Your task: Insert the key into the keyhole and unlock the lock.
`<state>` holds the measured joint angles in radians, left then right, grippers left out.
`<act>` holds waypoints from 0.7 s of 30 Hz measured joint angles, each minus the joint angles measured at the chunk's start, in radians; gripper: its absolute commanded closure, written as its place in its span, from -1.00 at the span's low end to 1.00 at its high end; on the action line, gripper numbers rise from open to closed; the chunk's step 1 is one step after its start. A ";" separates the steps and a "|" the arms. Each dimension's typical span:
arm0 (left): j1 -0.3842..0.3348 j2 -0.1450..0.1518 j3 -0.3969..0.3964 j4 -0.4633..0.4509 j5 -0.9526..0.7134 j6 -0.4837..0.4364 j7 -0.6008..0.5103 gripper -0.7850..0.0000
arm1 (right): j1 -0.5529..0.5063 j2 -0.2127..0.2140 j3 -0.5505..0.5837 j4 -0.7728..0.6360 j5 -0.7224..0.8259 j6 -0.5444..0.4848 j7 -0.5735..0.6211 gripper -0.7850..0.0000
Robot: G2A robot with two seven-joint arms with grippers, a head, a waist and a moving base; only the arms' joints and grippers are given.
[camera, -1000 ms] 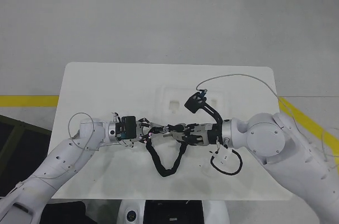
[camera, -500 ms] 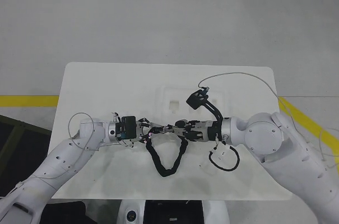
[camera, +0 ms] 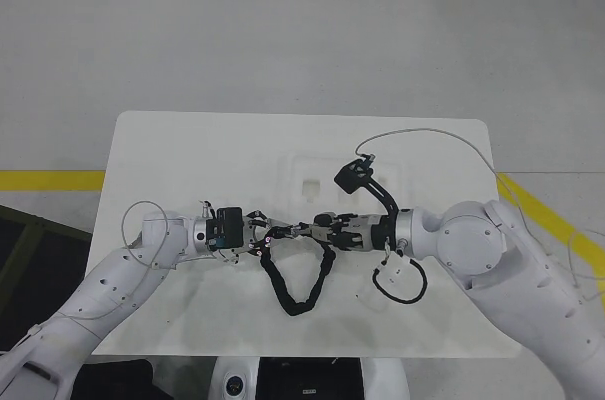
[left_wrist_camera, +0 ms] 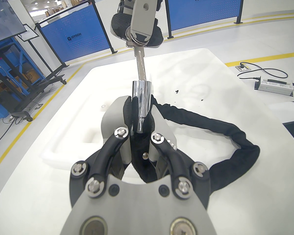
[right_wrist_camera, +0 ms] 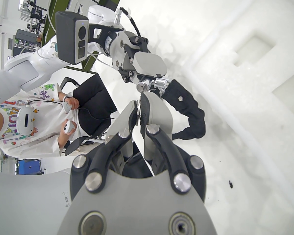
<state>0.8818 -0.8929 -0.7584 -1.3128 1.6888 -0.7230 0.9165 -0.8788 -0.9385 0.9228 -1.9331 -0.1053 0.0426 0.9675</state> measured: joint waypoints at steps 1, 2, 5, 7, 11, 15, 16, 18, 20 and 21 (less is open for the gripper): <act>0.000 0.000 0.000 0.000 0.000 0.000 0.000 1.00 | 0.001 -0.001 0.000 0.002 0.000 0.000 0.000 1.00; 0.000 0.000 0.000 0.000 0.000 0.000 0.000 1.00 | 0.002 -0.002 -0.001 0.004 -0.002 0.000 0.000 1.00; 0.000 0.000 0.000 0.000 0.000 0.000 0.000 1.00 | 0.005 -0.005 -0.003 0.007 -0.007 0.004 0.003 1.00; 0.000 0.000 0.000 0.000 0.000 0.000 0.000 1.00 | 0.008 -0.006 -0.005 0.008 -0.011 0.007 0.006 1.00; 0.000 0.000 0.000 0.000 0.000 0.000 0.000 1.00 | 0.019 -0.010 -0.008 0.003 -0.025 0.015 0.016 1.00; 0.000 0.000 0.000 0.000 0.000 0.000 0.000 1.00 | 0.030 -0.013 -0.009 0.002 -0.039 0.026 0.031 1.00; 0.000 0.000 0.000 0.000 0.000 0.000 0.000 1.00 | 0.032 -0.014 -0.009 0.002 -0.040 0.028 0.033 1.00; 0.000 0.000 0.000 0.000 0.000 0.000 0.000 1.00 | 0.036 -0.016 -0.010 0.002 -0.044 0.031 0.038 1.00; 0.000 0.000 0.000 0.000 0.000 0.000 0.000 1.00 | 0.040 -0.017 -0.012 0.002 -0.048 0.034 0.044 1.00; 0.000 0.000 0.000 0.000 0.000 0.000 0.000 1.00 | 0.041 -0.018 -0.013 0.002 -0.050 0.035 0.045 1.00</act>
<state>0.8818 -0.8929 -0.7584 -1.3128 1.6888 -0.7230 0.9165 -0.8379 -0.9566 0.9101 -1.9312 -0.1549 0.0776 1.0130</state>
